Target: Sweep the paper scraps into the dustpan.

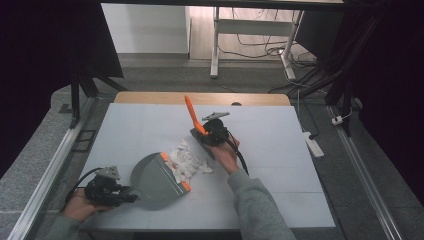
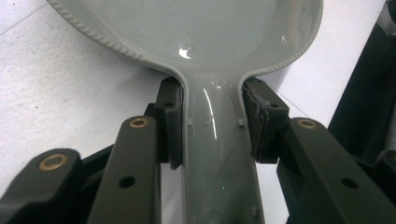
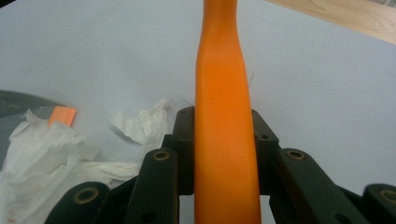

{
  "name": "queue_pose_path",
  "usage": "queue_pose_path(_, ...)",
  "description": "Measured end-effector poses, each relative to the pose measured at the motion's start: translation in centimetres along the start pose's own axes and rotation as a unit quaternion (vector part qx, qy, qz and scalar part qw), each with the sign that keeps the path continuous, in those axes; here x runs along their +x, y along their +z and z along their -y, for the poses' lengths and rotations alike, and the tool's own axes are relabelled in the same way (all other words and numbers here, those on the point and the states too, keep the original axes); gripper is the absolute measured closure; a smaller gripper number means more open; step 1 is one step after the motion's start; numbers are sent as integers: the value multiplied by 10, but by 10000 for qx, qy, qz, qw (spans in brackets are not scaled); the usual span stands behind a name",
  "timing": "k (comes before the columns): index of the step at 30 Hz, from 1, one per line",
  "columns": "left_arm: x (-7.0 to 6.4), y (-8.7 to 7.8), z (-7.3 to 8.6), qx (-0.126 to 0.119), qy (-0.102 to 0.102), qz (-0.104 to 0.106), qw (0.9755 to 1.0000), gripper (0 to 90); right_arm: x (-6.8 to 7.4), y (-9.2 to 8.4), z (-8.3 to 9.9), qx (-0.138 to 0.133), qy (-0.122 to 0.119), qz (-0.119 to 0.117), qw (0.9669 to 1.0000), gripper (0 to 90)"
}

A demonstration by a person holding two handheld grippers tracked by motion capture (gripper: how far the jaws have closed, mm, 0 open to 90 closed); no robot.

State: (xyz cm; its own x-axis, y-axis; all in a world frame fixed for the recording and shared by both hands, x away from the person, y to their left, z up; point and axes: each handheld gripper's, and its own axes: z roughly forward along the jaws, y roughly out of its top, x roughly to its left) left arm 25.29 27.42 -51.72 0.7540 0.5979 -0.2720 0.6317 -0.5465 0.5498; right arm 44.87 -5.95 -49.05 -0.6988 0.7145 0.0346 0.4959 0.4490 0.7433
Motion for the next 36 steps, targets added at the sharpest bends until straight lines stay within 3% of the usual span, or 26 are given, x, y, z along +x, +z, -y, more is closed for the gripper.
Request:
queue_pose_path(19,-4,2,-3,-25,37,-61,10000,617,17,22,-9,189,-93,-107,9997,705)
queue_pose_path(26,-3,5,-5,-19,-12,-12,10000,617,44,25,-8,315,-362,-351,9982,706)
queue_pose_path(30,-3,6,-5,-17,-42,15,10000,617,61,23,-7,348,-465,-702,9958,706)
queue_pose_path(36,-2,6,-5,-16,-53,30,10000,617,88,20,-5,297,-705,-990,9922,705)
